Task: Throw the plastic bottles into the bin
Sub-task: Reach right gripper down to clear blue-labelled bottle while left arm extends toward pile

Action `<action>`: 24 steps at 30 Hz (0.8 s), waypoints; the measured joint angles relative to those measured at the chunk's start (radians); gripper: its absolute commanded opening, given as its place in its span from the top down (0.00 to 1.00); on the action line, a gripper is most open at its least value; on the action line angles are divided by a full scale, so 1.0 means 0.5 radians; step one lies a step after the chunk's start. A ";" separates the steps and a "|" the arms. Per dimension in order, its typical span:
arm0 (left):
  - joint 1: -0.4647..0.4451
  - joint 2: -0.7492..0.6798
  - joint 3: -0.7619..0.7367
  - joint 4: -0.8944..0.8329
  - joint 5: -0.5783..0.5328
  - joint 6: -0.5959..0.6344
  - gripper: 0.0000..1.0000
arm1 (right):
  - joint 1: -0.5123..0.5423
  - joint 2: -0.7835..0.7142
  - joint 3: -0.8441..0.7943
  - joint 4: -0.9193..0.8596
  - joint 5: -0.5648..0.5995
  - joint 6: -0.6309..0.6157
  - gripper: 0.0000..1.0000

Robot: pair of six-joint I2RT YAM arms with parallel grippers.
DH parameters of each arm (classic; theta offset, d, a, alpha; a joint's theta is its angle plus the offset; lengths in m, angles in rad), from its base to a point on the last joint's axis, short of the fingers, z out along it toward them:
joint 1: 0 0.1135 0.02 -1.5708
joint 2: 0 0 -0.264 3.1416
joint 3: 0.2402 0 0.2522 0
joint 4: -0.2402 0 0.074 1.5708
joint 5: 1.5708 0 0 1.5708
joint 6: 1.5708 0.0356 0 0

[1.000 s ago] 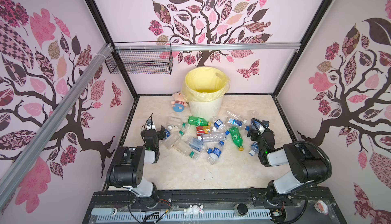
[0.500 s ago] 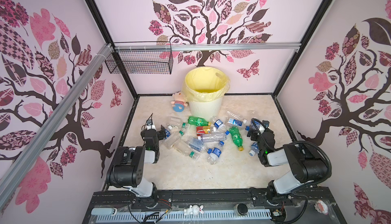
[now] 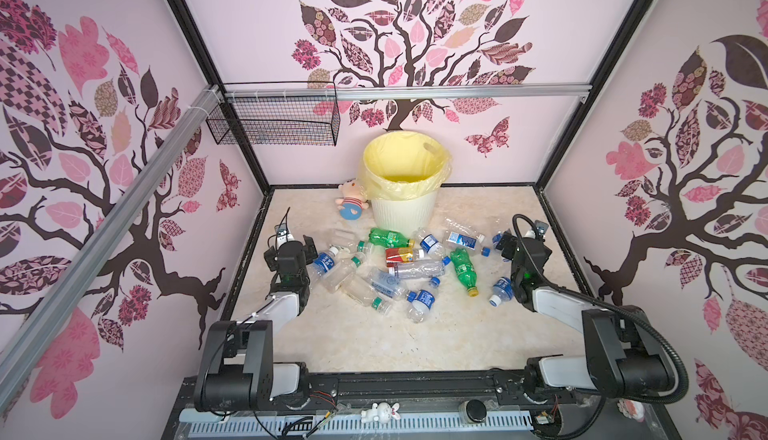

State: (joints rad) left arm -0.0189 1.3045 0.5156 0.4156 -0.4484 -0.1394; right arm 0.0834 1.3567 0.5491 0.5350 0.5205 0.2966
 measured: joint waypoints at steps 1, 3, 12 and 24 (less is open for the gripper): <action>-0.024 -0.014 0.062 -0.139 -0.034 -0.034 0.03 | 0.000 0.000 0.110 -0.175 0.028 0.069 0.01; -0.085 -0.021 0.209 -0.414 -0.092 -0.098 0.03 | 0.001 0.000 0.341 -0.519 0.062 0.237 0.01; -0.438 -0.172 0.707 -1.373 -0.214 -0.365 0.03 | 0.001 -0.048 0.792 -1.461 -0.176 0.715 0.01; -1.038 -0.275 1.170 -2.125 0.182 -0.573 0.03 | 0.052 -0.058 0.723 -2.113 -0.428 0.980 0.01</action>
State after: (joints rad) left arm -0.5381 1.1667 1.1007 -0.6468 -0.3576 -0.4259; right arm 0.1093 1.3277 0.9108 -0.5213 0.3065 0.7868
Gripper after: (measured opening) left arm 0.972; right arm 0.995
